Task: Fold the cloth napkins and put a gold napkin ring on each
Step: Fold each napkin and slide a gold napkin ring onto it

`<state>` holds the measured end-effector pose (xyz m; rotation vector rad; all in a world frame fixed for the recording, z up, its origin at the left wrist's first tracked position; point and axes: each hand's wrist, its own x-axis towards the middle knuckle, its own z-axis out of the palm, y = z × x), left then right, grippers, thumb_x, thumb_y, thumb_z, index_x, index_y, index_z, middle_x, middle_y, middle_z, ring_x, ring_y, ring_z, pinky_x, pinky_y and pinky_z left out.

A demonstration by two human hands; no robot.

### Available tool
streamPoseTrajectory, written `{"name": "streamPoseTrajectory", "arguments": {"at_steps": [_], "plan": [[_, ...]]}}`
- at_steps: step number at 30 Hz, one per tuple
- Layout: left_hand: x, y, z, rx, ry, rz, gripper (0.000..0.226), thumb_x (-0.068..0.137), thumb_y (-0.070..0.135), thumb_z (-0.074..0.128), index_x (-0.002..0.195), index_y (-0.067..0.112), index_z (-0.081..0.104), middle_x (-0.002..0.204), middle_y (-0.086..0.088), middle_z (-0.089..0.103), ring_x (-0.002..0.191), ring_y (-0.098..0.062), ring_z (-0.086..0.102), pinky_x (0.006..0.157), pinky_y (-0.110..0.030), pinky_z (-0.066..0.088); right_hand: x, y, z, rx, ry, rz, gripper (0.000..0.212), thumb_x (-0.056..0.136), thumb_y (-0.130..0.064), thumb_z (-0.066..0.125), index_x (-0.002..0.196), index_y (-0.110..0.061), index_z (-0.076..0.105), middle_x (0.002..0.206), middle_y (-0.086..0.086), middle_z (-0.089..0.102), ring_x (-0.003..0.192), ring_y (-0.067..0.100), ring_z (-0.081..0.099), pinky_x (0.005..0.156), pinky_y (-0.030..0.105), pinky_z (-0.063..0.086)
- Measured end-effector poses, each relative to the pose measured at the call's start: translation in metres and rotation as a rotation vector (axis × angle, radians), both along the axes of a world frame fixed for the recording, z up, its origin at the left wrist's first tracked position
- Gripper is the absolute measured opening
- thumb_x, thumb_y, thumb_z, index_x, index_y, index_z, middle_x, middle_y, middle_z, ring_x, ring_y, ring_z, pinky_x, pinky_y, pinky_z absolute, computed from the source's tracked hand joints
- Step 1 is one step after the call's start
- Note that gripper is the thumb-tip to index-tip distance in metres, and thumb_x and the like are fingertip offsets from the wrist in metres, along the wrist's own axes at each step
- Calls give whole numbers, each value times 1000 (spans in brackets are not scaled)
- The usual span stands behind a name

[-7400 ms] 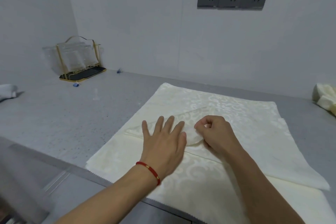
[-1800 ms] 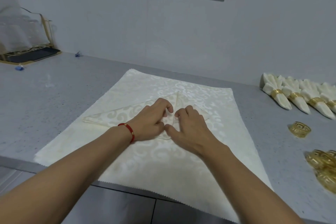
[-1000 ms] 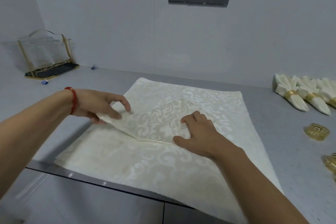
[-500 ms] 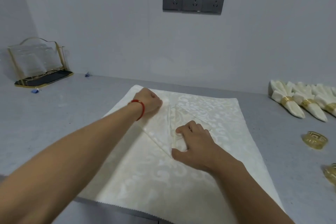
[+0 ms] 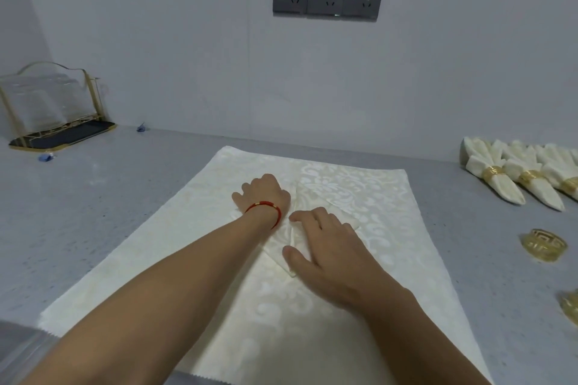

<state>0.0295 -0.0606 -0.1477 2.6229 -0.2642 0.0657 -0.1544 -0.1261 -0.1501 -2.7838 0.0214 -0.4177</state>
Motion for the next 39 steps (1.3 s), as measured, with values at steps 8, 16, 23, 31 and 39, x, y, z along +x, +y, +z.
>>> {"name": "streamPoseTrajectory", "arguments": {"at_steps": [8, 16, 23, 31, 39], "plan": [[-29, 19, 3, 169, -456, -297, 32, 100, 30, 40, 130, 21, 48, 121, -4, 51, 110, -28, 47, 89, -42, 35, 4, -1, -4, -114, 72, 3, 53, 92, -52, 17, 123, -34, 57, 120, -16, 53, 106, 14, 45, 93, 40, 39], [-45, 40, -17, 47, -324, -498, 30, 102, 33, 33, 117, 34, 59, 115, 8, 55, 107, -19, 45, 89, -37, 33, 10, -2, 25, 168, 201, -100, 24, 102, -23, 40, 101, -15, 63, 95, -2, 67, 92, 20, 56, 81, 35, 45], [-47, 40, -22, 86, -371, -506, 32, 96, 43, 43, 123, 34, 57, 119, 10, 52, 112, -18, 43, 90, -36, 30, 98, -37, 45, 55, 67, -272, 17, 97, -23, 51, 103, -23, 67, 110, -1, 70, 102, 24, 63, 86, 40, 54], [-43, 42, -22, 17, -391, -530, 34, 91, 44, 46, 122, 37, 59, 102, 11, 52, 100, -16, 43, 85, -34, 30, 159, -45, 28, 40, 220, -304, 29, 82, -7, 47, 89, -16, 73, 92, 5, 75, 81, 28, 69, 73, 41, 59], [-40, 53, -15, -222, -467, -528, 37, 78, 39, 50, 108, 33, 69, 103, 13, 62, 105, -16, 51, 87, -35, 34, 98, -103, 39, 25, 266, -611, 12, 84, -14, 64, 78, -7, 57, 91, 13, 65, 79, 30, 61, 59, 28, 45]]}}
